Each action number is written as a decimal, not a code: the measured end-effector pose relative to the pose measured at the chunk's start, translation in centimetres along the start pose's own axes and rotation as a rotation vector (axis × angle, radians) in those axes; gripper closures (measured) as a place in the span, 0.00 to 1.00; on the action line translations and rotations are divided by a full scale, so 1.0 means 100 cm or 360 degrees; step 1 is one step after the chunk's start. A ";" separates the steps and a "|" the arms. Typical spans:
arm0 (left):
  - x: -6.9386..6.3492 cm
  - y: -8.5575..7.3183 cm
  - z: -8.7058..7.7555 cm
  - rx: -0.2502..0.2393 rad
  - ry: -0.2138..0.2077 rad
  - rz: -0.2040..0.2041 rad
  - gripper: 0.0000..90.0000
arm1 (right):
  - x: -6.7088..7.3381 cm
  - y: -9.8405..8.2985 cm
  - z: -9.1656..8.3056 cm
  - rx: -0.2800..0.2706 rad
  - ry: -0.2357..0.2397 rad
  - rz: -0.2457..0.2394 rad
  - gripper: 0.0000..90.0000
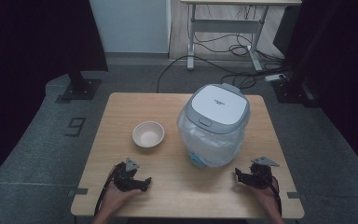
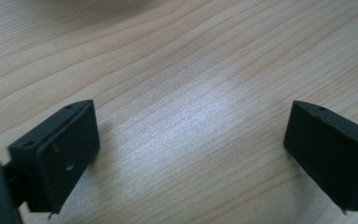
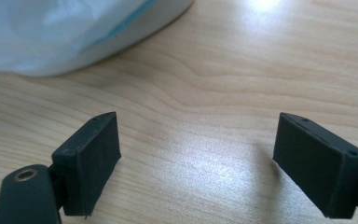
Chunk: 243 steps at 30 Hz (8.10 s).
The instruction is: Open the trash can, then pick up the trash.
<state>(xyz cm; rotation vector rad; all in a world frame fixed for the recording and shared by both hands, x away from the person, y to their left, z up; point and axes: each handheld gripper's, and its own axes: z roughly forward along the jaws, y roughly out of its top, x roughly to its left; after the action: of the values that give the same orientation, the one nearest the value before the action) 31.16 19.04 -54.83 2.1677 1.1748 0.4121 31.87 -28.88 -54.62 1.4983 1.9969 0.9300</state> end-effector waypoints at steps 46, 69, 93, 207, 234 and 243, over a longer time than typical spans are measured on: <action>-0.003 0.003 -0.018 -0.0108 0.0045 -0.0028 0.19 | 0.052 0.016 -0.041 -0.0380 0.0504 -0.0266 0.84; -0.001 0.004 -0.018 -0.0088 0.0051 -0.0077 0.20 | 0.079 0.027 -0.024 -0.0331 0.0615 -0.0375 0.99; -0.002 0.005 -0.016 -0.0066 0.0038 -0.0058 0.20 | 0.103 0.045 0.004 -0.0285 0.0695 -0.0367 0.99; 0.021 0.033 -0.036 -0.0209 0.0040 -0.0174 0.24 | 0.134 0.036 0.049 -0.0166 0.0495 -0.0520 1.00; 0.044 0.074 -0.038 -0.0265 0.0027 -0.0202 0.27 | 0.133 0.036 0.049 -0.0162 0.0501 -0.0504 1.00; 0.054 0.081 -0.031 -0.0248 0.0044 -0.0239 0.27 | 0.133 0.036 0.049 -0.0161 0.0503 -0.0502 1.00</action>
<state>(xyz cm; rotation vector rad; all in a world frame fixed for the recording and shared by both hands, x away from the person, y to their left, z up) 37.61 21.46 -47.33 1.9327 1.2673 0.4534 33.79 -14.35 -54.81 0.9895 2.2818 1.1638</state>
